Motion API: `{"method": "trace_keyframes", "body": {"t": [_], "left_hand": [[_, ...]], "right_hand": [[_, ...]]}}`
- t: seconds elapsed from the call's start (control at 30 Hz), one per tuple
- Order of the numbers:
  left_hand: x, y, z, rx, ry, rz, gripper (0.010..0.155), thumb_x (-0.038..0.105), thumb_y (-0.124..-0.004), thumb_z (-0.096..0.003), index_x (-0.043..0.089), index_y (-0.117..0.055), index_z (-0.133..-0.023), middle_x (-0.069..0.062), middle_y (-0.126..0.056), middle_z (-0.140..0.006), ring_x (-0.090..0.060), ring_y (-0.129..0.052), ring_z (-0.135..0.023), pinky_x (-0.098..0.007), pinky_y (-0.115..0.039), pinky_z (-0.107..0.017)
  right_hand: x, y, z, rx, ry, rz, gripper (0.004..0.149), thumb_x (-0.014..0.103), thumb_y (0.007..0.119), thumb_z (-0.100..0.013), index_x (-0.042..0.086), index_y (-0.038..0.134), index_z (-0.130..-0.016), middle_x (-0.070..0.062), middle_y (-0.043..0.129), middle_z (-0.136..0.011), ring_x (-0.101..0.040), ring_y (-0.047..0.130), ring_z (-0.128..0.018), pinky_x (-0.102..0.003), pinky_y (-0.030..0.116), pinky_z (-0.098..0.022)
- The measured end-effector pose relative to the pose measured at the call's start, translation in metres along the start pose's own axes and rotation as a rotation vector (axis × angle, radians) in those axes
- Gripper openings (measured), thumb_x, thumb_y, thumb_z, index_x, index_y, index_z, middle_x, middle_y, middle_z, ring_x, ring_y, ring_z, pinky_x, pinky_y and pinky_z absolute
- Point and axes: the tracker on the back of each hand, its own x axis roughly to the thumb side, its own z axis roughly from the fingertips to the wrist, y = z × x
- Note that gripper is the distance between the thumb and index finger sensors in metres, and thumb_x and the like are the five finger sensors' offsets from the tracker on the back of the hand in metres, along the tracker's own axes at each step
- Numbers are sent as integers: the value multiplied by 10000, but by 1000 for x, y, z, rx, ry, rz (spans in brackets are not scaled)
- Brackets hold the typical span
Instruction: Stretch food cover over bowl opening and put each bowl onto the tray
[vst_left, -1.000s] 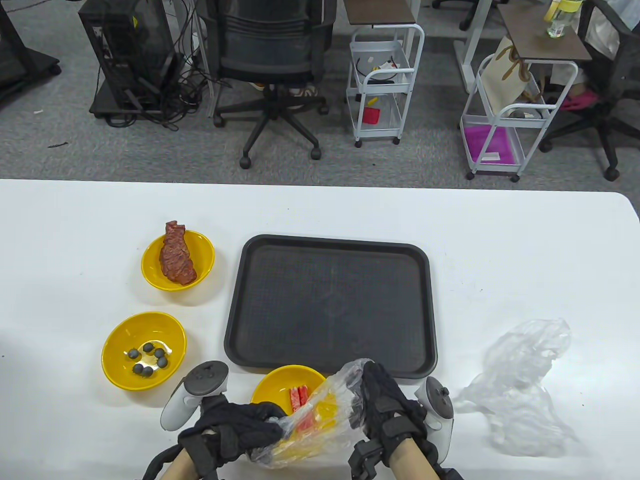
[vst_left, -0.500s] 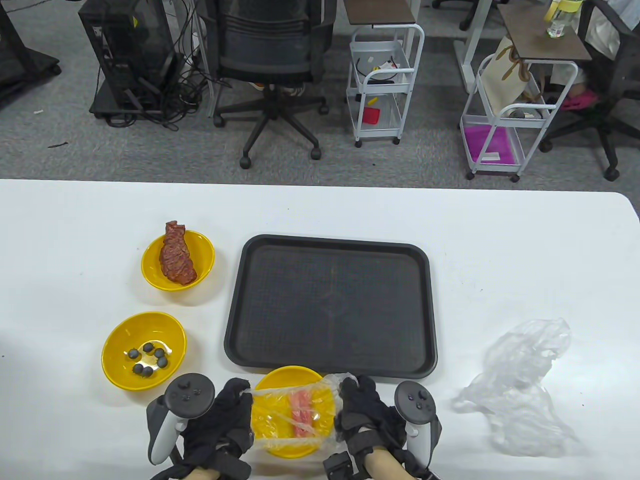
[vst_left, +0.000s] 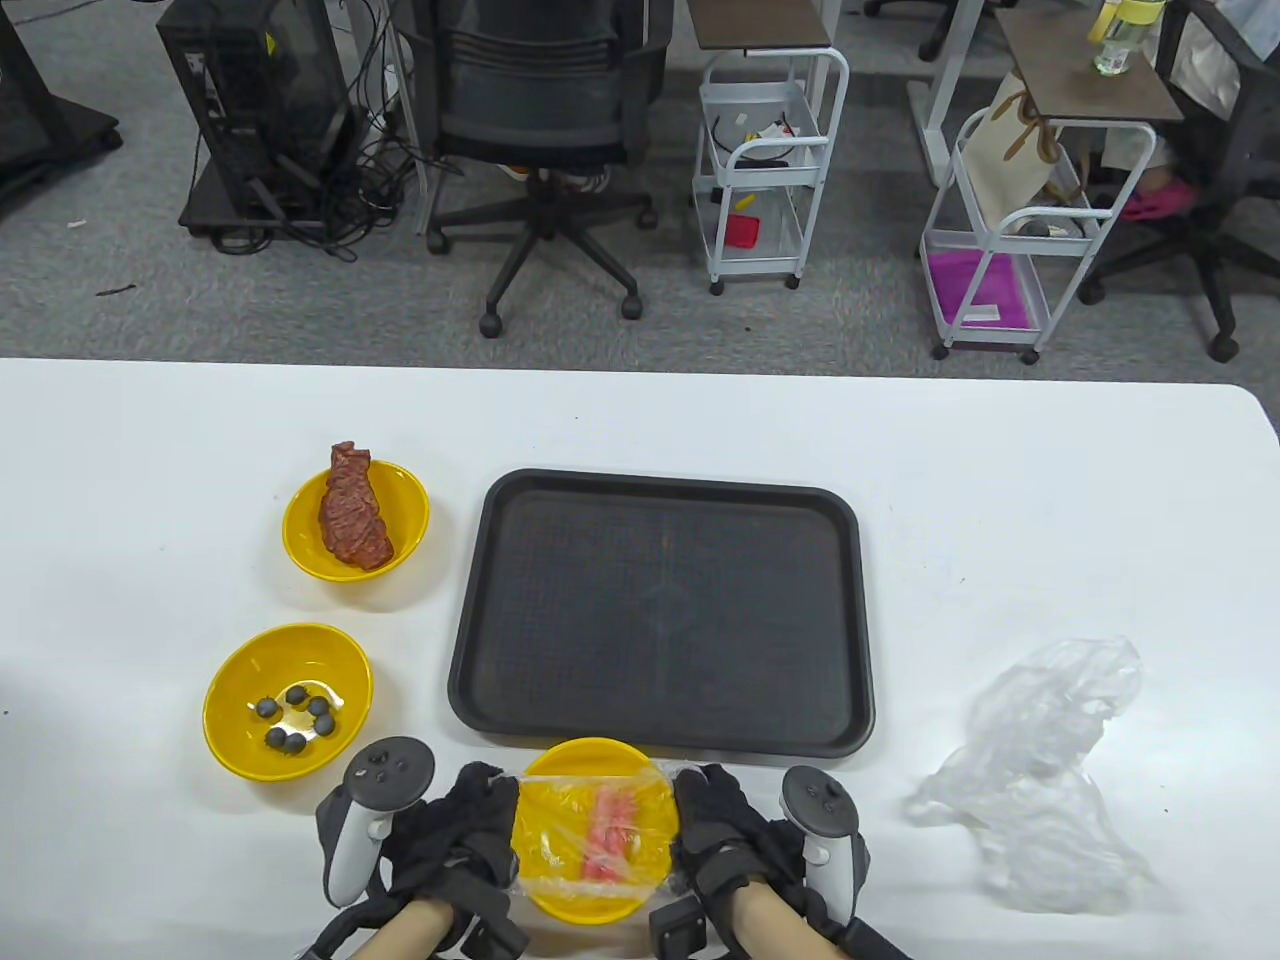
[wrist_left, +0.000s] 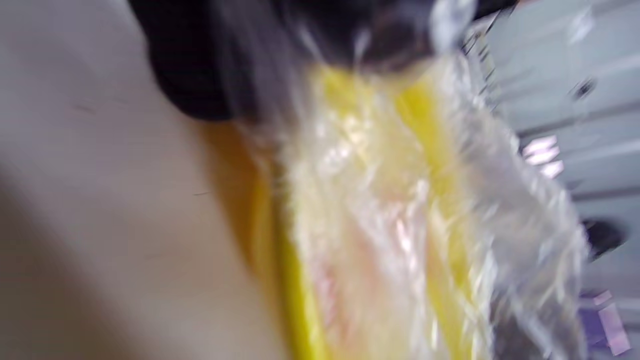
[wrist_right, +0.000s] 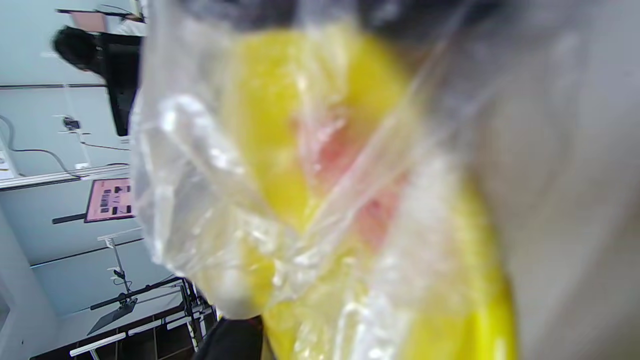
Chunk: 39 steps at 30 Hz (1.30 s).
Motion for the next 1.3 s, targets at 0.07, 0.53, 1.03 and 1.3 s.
{"method": "trace_keyframes", "body": {"t": [0.07,0.53,1.03,1.3], "left_hand": [[-7,-1,-5,-90,-6,128,487,444,-602,-547,96,-706,-871,-258,-925,-724,99,-885,-62,-195,-951,-193],[7,3,2,-183,-124,313,567,381,-581,-576,141,-525,-1087,-300,-883,-810,129,-884,-91,-170,-963,-228],[29,6,3,-423,-244,78,563,342,-599,-568,137,-554,-1091,-307,-925,-764,88,-891,-70,-230,-936,-209],[24,10,6,-292,-241,237,561,356,-595,-572,117,-573,-1079,-308,-917,-766,99,-888,-78,-210,-950,-216]], "right_hand": [[2,-1,-1,52,-27,-69,393,420,569,-536,227,567,-878,-67,678,-861,71,849,-175,-157,851,-119],[28,2,22,53,-365,-6,397,396,585,-547,197,568,-890,-103,644,-882,36,875,-220,-196,847,-162],[35,-1,21,54,-457,-61,384,400,604,-543,208,614,-875,-86,675,-871,-13,879,-326,-297,857,-324],[39,-9,21,255,-458,-97,860,689,603,-484,95,392,-1069,-211,368,-1062,-477,617,-902,-648,566,-620]]}}
